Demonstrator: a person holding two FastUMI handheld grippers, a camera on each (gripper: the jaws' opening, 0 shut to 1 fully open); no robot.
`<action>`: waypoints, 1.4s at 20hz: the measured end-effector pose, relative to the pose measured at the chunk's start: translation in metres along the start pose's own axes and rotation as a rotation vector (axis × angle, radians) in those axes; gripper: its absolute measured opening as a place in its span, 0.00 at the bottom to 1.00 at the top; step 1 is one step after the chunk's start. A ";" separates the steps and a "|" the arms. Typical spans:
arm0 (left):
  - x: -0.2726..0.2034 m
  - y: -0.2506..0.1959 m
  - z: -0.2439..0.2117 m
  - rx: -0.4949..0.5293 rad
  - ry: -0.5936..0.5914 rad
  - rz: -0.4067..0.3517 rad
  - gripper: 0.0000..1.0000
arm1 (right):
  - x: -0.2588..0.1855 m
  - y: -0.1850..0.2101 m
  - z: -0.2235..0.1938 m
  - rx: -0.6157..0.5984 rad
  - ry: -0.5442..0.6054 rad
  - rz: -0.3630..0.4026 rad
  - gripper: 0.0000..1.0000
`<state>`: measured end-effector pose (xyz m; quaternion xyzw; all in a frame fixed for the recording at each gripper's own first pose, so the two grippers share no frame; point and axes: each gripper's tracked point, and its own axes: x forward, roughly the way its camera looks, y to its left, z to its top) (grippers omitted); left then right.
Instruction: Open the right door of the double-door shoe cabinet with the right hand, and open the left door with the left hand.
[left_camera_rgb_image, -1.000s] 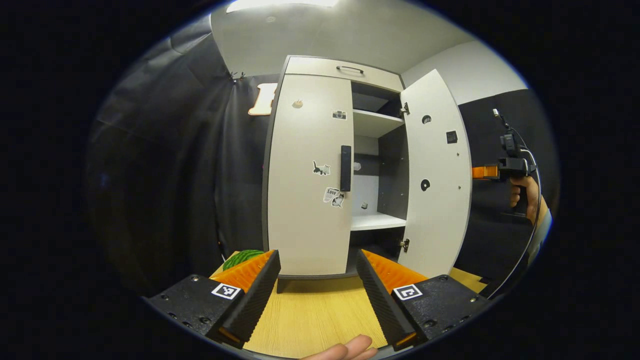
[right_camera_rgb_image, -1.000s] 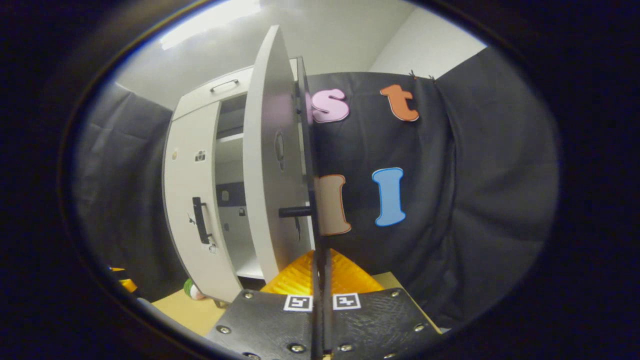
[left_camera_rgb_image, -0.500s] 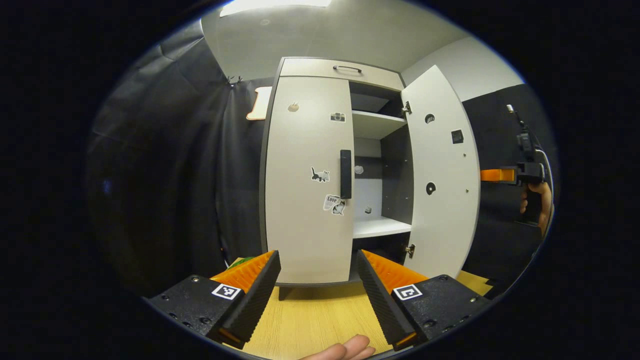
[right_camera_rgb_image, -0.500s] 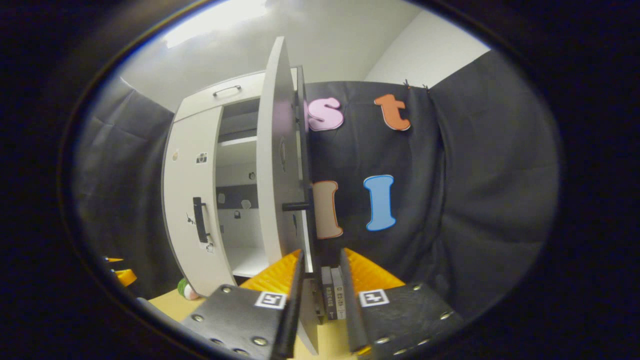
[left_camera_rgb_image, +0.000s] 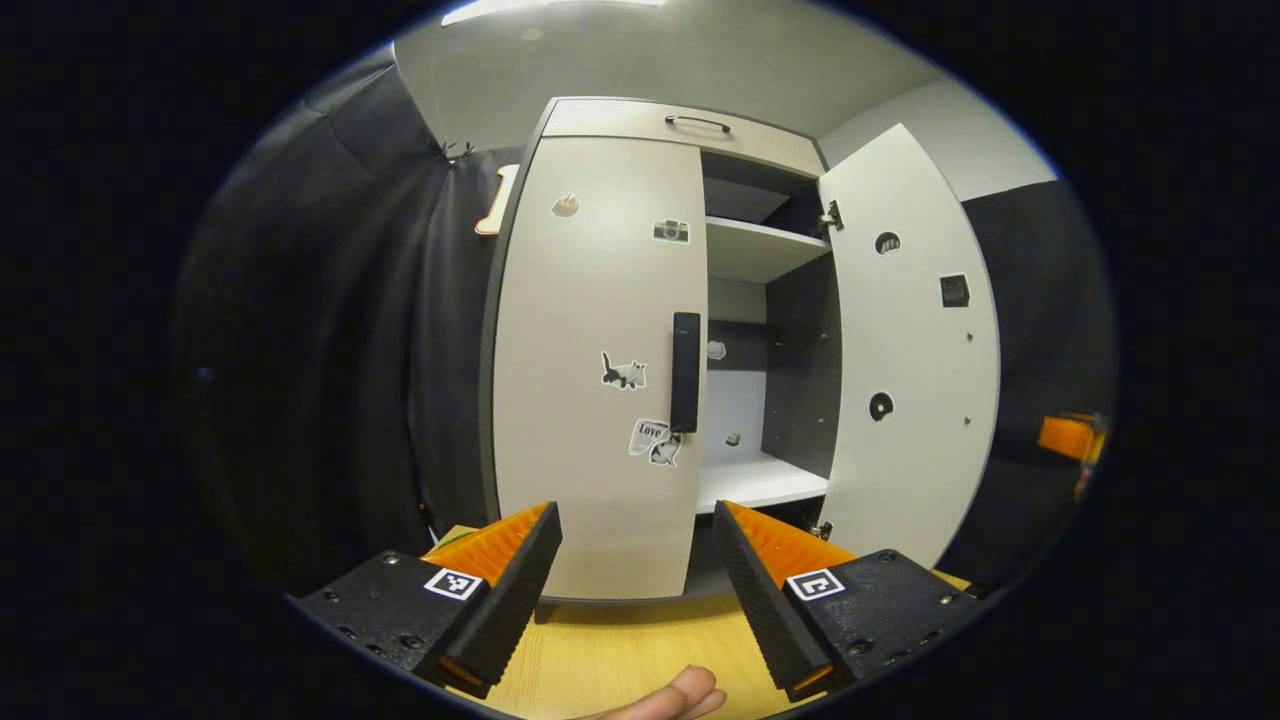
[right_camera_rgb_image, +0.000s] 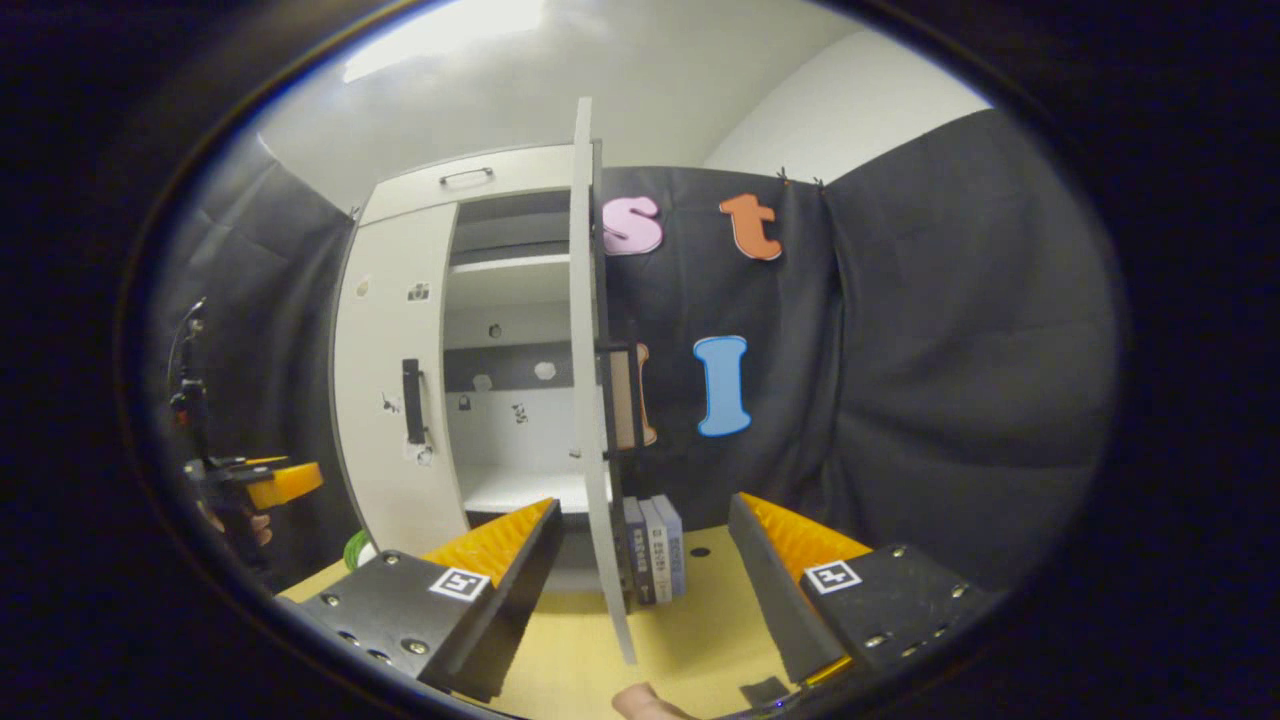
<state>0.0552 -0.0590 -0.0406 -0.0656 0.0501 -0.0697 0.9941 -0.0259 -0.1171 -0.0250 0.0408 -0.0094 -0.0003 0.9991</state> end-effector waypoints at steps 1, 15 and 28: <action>0.011 -0.007 0.000 -0.008 0.014 -0.018 0.95 | -0.008 0.010 -0.008 0.000 -0.001 0.022 0.94; 0.150 -0.014 0.058 0.091 -0.059 0.152 0.90 | -0.098 0.045 -0.055 0.040 -0.061 0.060 0.98; 0.212 -0.029 0.037 0.065 0.053 0.216 0.67 | -0.119 0.010 -0.056 0.050 -0.048 0.001 0.98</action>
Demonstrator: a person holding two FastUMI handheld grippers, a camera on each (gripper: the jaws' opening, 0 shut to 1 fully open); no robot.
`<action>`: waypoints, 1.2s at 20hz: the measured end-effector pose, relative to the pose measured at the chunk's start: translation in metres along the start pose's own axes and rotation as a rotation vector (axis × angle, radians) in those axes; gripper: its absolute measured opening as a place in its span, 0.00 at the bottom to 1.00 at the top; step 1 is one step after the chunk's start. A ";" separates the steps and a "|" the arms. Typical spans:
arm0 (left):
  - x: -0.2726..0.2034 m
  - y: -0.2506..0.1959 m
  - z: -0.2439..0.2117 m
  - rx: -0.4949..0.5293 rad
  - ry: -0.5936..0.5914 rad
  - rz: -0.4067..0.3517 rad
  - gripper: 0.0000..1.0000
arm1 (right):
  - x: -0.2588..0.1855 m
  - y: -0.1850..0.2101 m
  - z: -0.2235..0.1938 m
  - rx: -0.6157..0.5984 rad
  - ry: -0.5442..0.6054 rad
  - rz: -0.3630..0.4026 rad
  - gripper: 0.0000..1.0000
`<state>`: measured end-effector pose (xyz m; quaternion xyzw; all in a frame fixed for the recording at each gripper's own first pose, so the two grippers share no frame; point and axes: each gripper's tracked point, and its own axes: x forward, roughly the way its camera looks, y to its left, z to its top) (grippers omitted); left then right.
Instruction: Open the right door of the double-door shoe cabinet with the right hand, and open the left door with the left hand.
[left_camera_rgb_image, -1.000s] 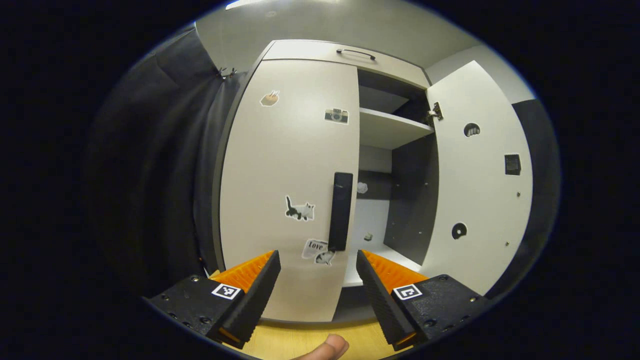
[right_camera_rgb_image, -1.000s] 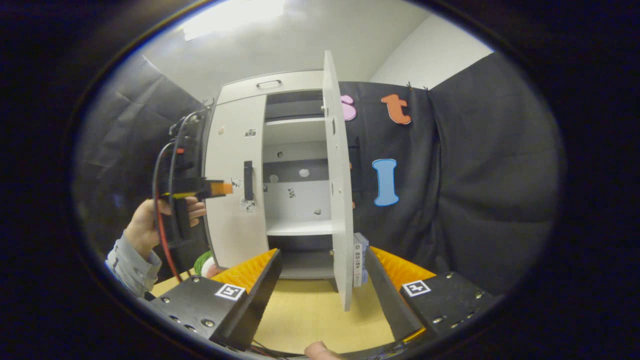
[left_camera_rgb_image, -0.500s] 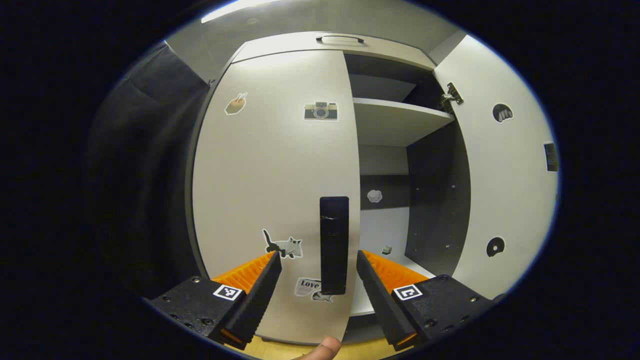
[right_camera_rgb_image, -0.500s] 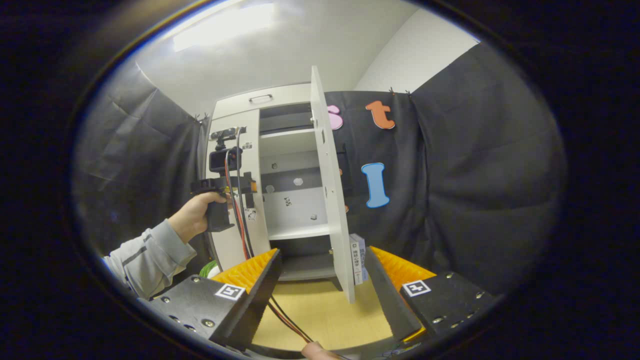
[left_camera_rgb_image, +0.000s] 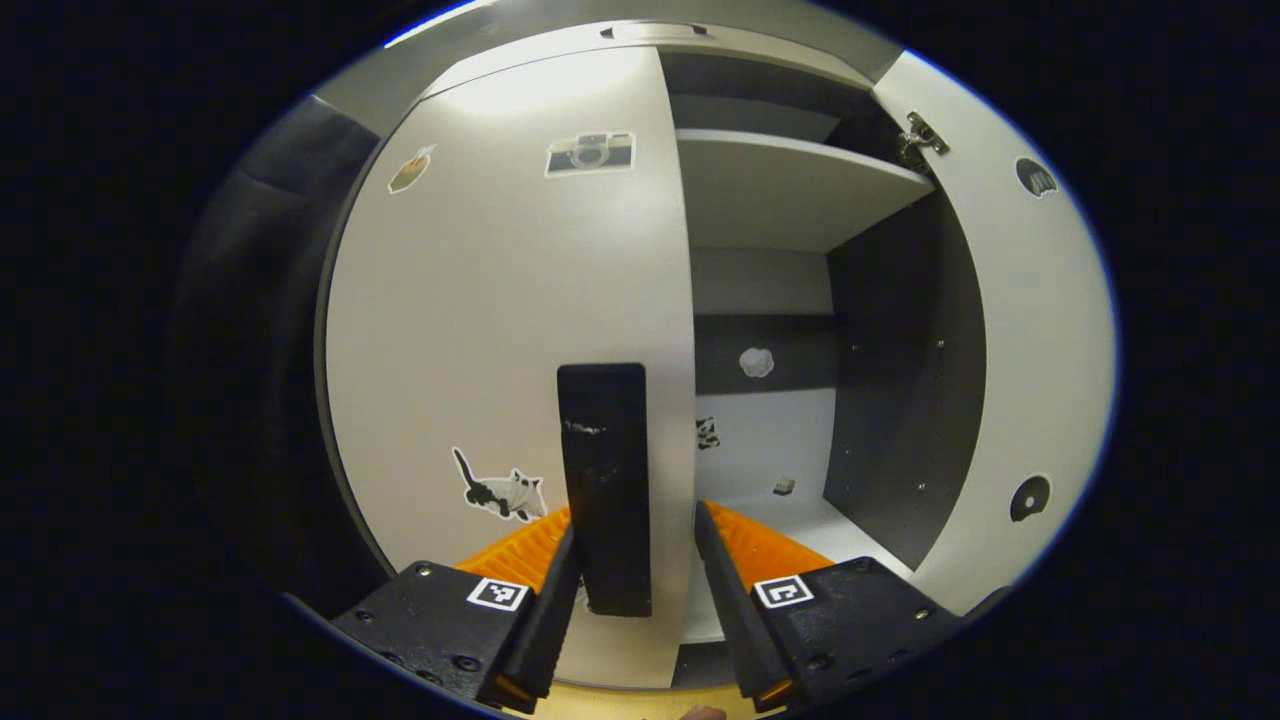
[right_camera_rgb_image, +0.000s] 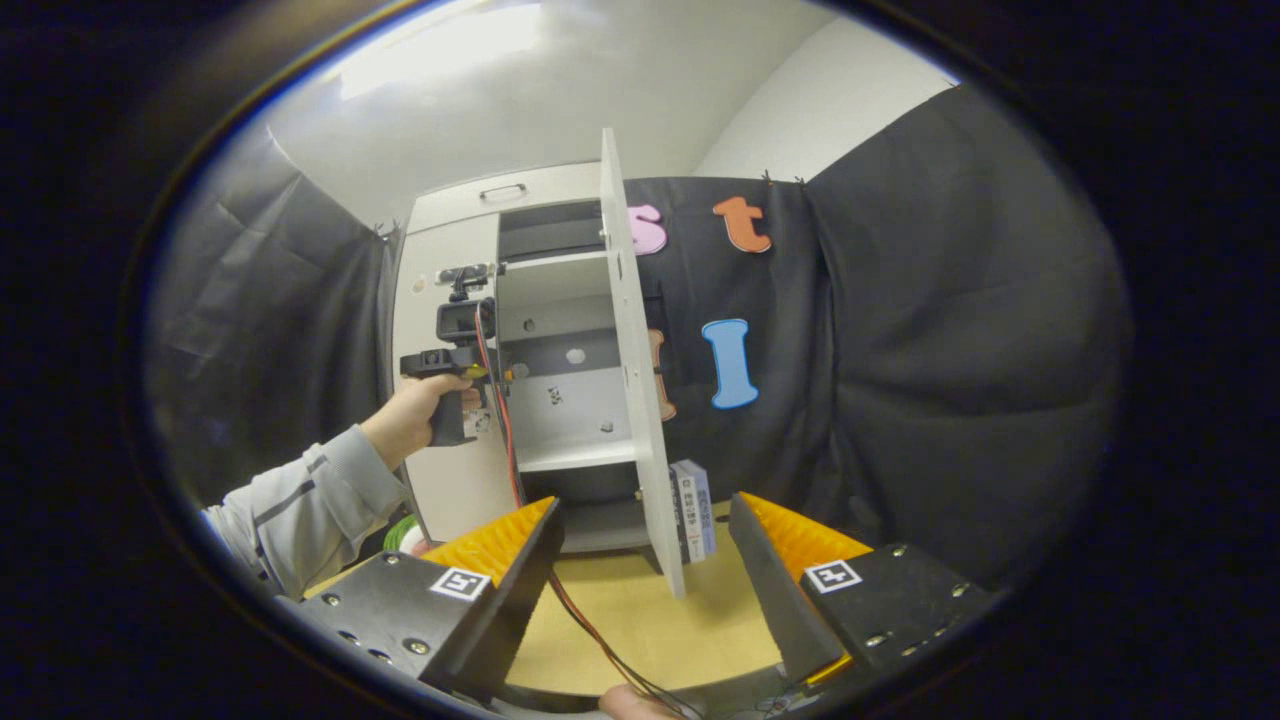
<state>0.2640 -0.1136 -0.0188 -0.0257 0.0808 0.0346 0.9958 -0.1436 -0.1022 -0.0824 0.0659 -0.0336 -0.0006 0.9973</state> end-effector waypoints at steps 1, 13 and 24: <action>0.000 0.000 0.001 -0.006 -0.004 0.010 0.66 | -0.002 0.000 0.002 -0.002 -0.001 0.000 0.98; -0.006 0.008 -0.007 -0.030 0.092 -0.085 0.25 | -0.024 0.010 0.027 -0.036 -0.050 0.043 0.94; -0.022 0.016 -0.007 -0.015 0.066 -0.157 0.22 | -0.016 0.025 0.016 -0.028 -0.026 0.073 0.98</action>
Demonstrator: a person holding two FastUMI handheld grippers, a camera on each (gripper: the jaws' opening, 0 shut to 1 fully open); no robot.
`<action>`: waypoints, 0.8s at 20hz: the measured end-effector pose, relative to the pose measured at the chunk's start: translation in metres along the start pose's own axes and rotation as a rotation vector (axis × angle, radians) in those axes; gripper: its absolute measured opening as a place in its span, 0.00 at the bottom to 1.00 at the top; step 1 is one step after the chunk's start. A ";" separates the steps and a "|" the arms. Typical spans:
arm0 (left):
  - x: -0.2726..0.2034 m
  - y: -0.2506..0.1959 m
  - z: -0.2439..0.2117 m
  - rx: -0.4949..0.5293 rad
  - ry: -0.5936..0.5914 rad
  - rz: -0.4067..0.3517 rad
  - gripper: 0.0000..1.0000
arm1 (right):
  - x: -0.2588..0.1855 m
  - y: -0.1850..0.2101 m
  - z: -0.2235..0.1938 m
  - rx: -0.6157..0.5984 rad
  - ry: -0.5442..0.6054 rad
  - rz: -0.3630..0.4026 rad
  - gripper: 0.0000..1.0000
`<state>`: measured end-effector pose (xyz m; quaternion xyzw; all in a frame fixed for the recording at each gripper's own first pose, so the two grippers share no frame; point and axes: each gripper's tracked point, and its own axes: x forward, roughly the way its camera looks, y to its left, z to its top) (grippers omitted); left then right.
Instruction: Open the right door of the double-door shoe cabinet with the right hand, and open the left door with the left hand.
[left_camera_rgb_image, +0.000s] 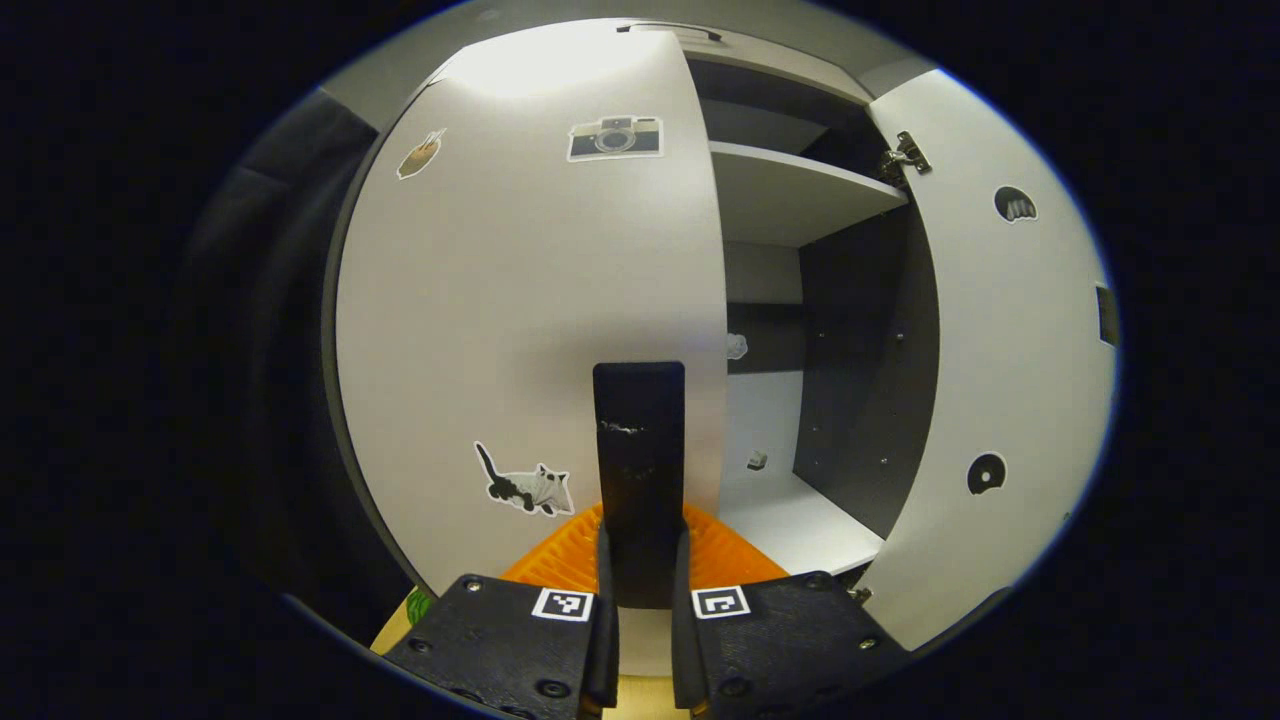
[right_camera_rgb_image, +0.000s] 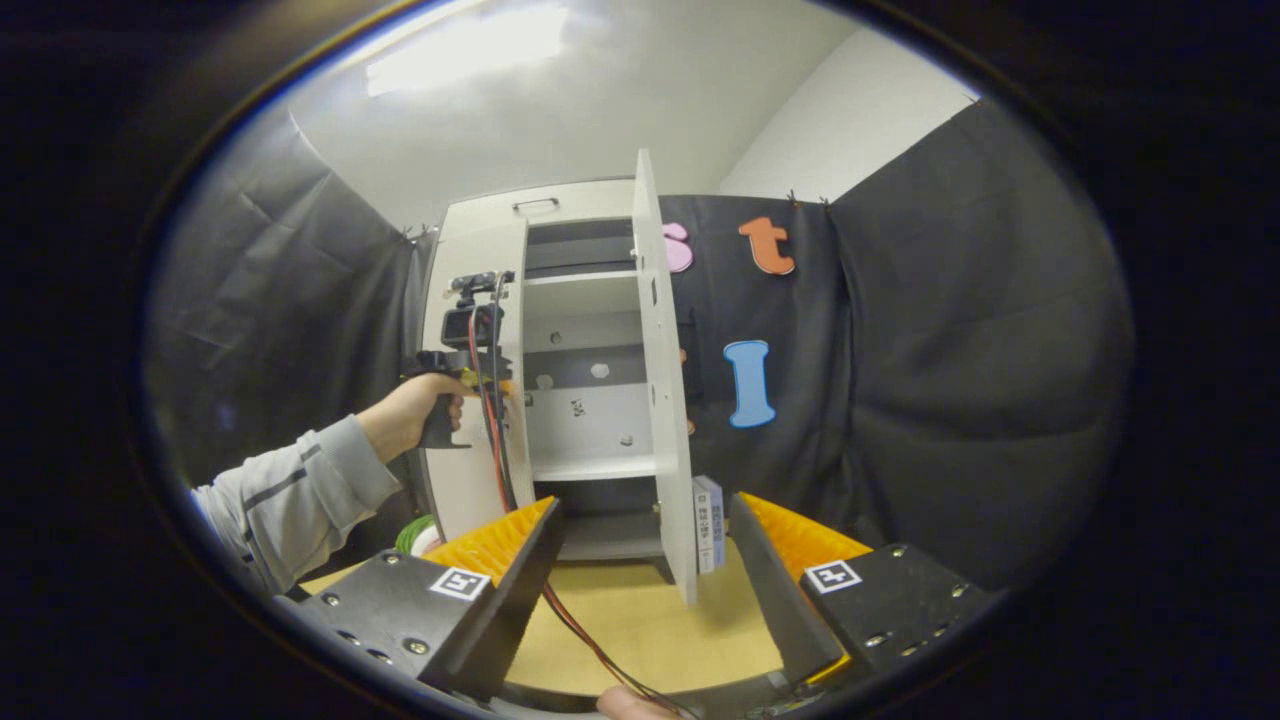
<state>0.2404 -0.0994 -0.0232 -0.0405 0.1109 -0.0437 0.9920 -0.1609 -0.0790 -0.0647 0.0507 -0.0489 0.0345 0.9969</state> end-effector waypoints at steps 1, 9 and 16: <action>-0.002 0.002 -0.001 0.002 -0.002 -0.008 0.22 | 0.000 0.002 -0.001 0.005 0.004 0.004 0.94; -0.019 0.014 -0.004 0.036 -0.049 -0.117 0.22 | 0.008 0.013 -0.027 0.023 0.058 0.019 0.99; -0.033 0.035 -0.001 0.063 -0.083 -0.112 0.21 | 0.018 0.024 -0.037 0.011 0.073 0.035 0.98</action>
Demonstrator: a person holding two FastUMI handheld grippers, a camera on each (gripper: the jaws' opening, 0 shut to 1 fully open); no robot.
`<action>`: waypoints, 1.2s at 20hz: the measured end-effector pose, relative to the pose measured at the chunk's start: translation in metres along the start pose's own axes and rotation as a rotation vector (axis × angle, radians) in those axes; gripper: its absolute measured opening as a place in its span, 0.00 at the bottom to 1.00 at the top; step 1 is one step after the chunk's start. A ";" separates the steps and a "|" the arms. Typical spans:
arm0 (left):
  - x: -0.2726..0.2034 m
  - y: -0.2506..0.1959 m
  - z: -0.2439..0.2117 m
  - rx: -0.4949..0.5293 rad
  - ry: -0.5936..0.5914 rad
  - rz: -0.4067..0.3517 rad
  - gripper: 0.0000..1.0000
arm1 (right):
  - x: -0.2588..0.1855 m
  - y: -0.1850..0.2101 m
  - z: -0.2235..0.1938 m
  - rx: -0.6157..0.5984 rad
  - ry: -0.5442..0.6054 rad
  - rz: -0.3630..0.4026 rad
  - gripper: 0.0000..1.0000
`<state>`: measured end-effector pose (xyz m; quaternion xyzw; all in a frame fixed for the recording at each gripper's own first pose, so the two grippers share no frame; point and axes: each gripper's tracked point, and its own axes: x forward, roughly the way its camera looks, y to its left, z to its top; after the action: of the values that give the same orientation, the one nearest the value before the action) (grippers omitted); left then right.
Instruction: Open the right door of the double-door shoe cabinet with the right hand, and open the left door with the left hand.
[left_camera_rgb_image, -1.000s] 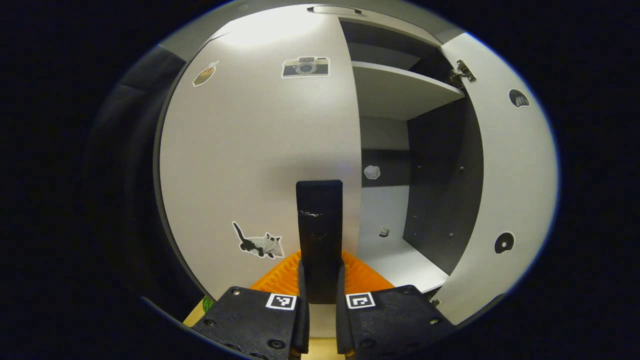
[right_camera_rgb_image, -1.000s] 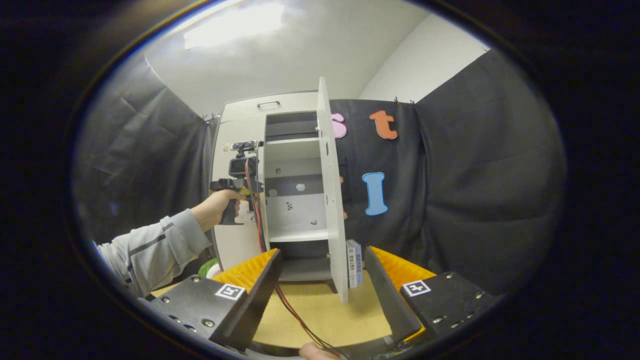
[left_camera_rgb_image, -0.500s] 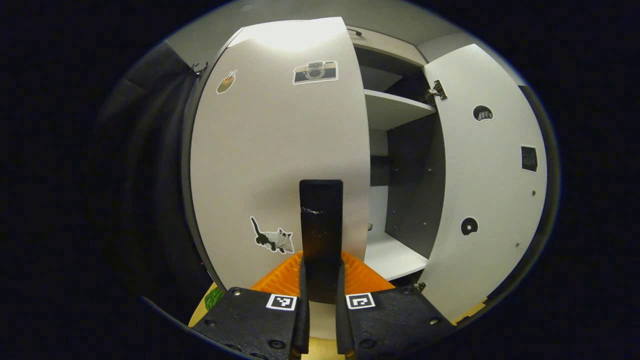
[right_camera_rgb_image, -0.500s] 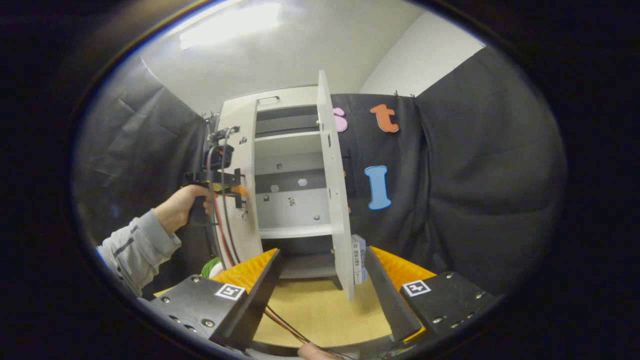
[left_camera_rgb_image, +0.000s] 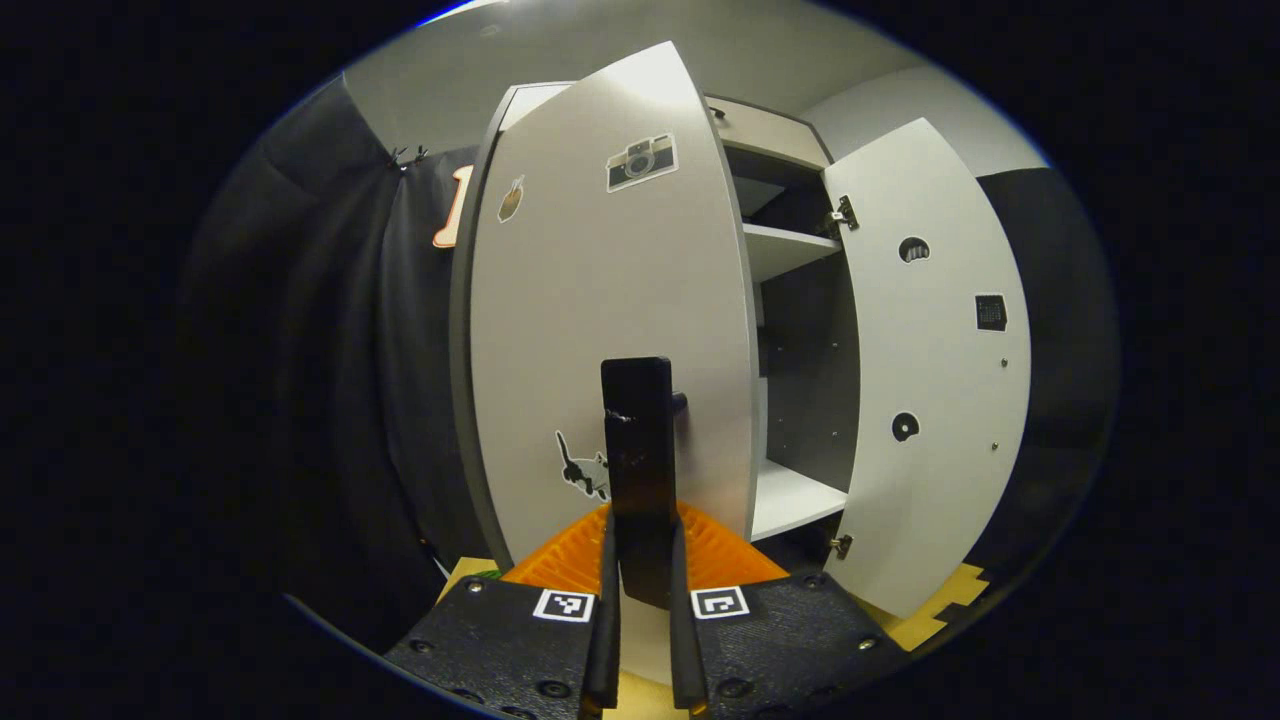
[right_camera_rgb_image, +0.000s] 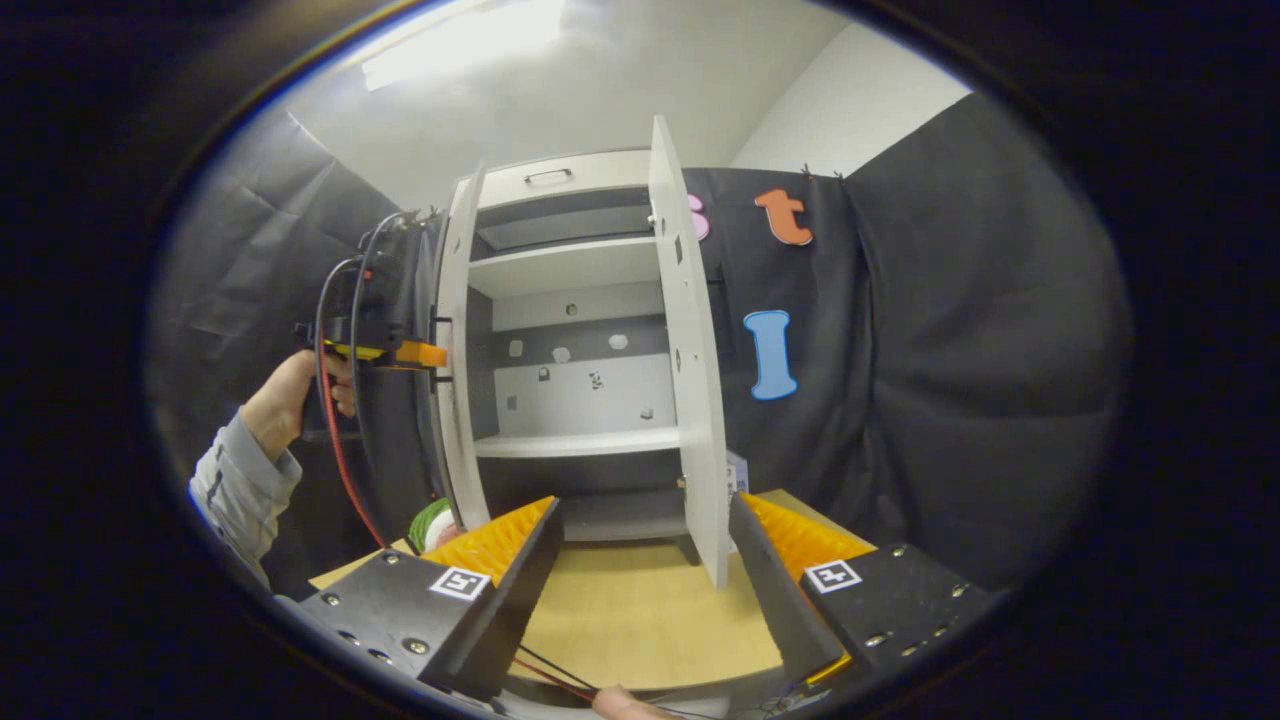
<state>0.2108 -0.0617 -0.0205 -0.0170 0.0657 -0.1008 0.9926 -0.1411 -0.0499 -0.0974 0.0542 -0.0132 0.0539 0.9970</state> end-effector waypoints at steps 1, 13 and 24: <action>-0.002 0.002 0.000 0.008 0.001 0.004 0.21 | 0.001 0.001 -0.002 0.005 0.005 0.000 0.98; -0.018 0.052 0.002 0.011 -0.031 0.124 0.06 | 0.027 0.024 -0.034 0.002 0.080 -0.010 1.00; -0.024 0.060 0.009 -0.023 -0.103 0.146 0.02 | 0.037 0.045 -0.038 -0.030 0.086 0.008 0.98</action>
<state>0.2002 0.0020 -0.0117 -0.0285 0.0167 -0.0264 0.9991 -0.1080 0.0024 -0.1289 0.0370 0.0286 0.0600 0.9971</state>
